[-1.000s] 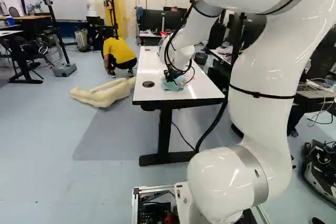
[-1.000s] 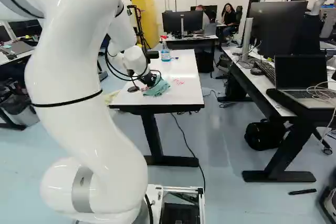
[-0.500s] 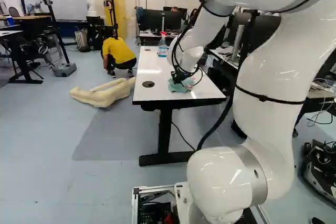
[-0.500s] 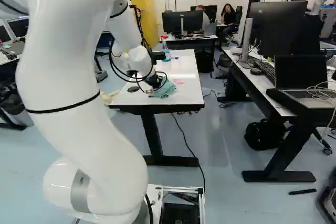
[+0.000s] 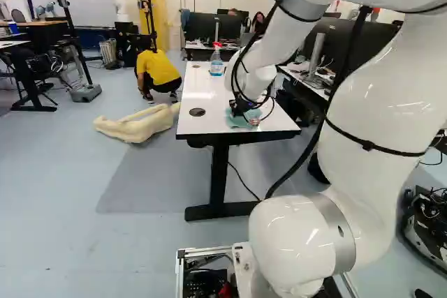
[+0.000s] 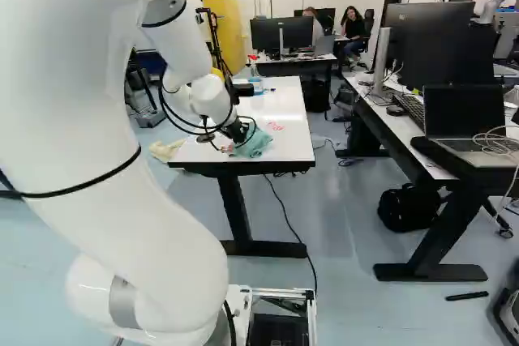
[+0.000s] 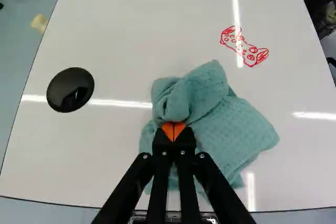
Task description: Clean the table with the green towel
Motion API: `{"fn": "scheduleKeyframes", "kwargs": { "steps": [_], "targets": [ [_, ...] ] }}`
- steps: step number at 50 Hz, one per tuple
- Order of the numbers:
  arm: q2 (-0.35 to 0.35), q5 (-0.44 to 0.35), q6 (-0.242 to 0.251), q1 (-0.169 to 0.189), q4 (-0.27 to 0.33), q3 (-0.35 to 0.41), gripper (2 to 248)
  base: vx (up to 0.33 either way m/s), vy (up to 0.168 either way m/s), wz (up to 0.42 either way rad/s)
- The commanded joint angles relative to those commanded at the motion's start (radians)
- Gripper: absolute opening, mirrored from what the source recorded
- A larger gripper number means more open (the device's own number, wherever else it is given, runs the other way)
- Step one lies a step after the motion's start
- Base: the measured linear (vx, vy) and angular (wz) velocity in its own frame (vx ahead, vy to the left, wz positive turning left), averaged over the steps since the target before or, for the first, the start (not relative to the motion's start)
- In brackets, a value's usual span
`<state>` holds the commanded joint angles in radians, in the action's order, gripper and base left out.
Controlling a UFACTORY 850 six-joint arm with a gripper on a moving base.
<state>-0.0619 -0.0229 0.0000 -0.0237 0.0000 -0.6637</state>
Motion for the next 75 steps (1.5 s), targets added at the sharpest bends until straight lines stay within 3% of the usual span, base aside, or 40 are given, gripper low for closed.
{"fn": "scheduleKeyframes", "kwargs": {
  "steps": [21,53,75],
  "targets": [
    [0.061,0.000,0.000,-0.061,0.000,0.062,20,0.000,0.000,0.000],
    [0.174,0.000,0.000,-0.067,0.000,0.091,20,0.000,0.000,0.000],
    [0.266,0.000,0.000,-0.128,0.000,0.173,20,0.000,0.000,0.000]
  ]
}}
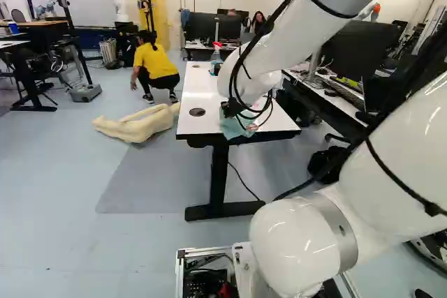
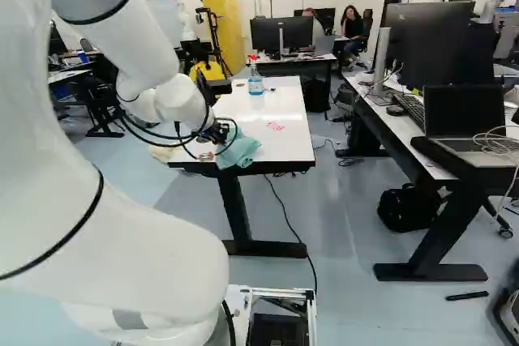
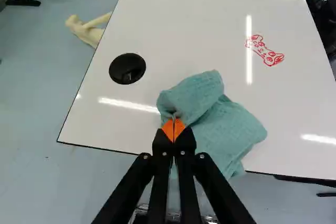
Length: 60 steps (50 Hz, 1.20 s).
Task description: Clean the table with the green towel
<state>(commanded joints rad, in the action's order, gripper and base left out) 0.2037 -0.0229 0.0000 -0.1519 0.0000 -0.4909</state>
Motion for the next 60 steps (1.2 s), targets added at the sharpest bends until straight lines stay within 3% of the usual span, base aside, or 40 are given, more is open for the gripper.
{"fn": "scheduleKeyframes", "kwargs": {
  "steps": [13,47,60],
  "targets": [
    [0.031,0.000,0.000,-0.041,0.000,0.027,20,0.000,0.000,0.000],
    [0.042,0.000,0.000,-0.040,0.000,0.022,20,0.000,0.000,0.000],
    [0.023,0.000,0.000,-0.015,0.000,-0.026,20,0.000,0.000,0.000]
  ]
}}
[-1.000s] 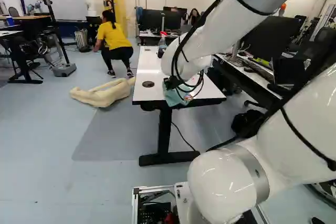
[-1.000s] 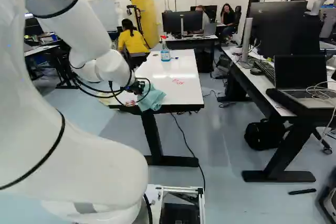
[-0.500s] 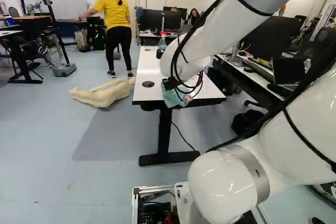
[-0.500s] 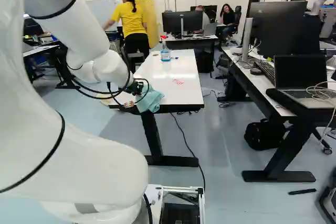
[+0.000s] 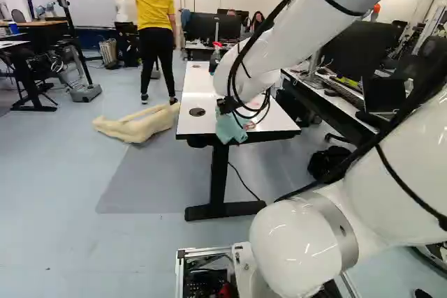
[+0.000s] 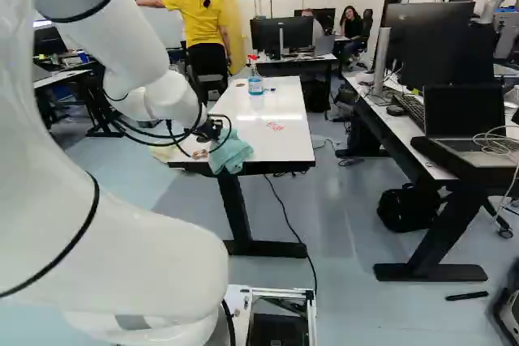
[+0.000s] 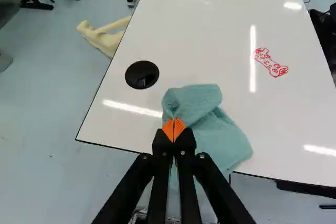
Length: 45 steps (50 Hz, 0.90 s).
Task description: Clean the table with the green towel
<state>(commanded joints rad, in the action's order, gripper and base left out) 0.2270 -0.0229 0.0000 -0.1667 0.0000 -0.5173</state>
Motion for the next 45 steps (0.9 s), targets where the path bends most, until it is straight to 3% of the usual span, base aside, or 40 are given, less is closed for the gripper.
{"fn": "scheduleKeyframes", "kwargs": {
  "steps": [45],
  "targets": [
    [-0.084,0.000,0.000,0.122,0.000,-0.187,20,0.000,0.000,0.000]
  ]
}}
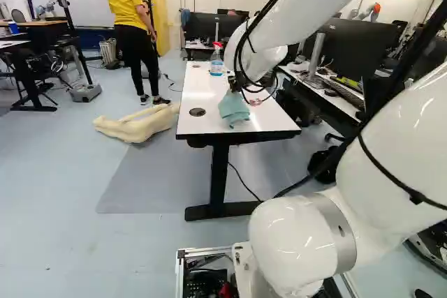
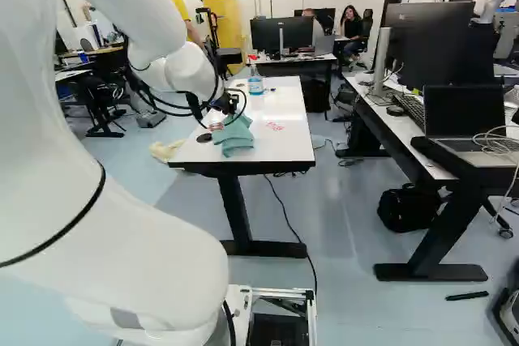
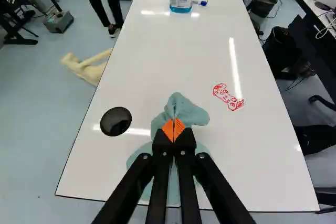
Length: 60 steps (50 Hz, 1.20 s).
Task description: Clean the table with the green towel
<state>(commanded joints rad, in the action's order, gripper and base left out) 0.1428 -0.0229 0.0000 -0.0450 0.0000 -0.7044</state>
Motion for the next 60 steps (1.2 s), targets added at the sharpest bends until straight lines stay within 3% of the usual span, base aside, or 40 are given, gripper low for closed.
{"fn": "scheduleKeyframes", "kwargs": {
  "steps": [60],
  "targets": [
    [-0.193,0.000,0.000,0.166,0.000,-0.227,20,0.000,0.000,0.000]
  ]
}}
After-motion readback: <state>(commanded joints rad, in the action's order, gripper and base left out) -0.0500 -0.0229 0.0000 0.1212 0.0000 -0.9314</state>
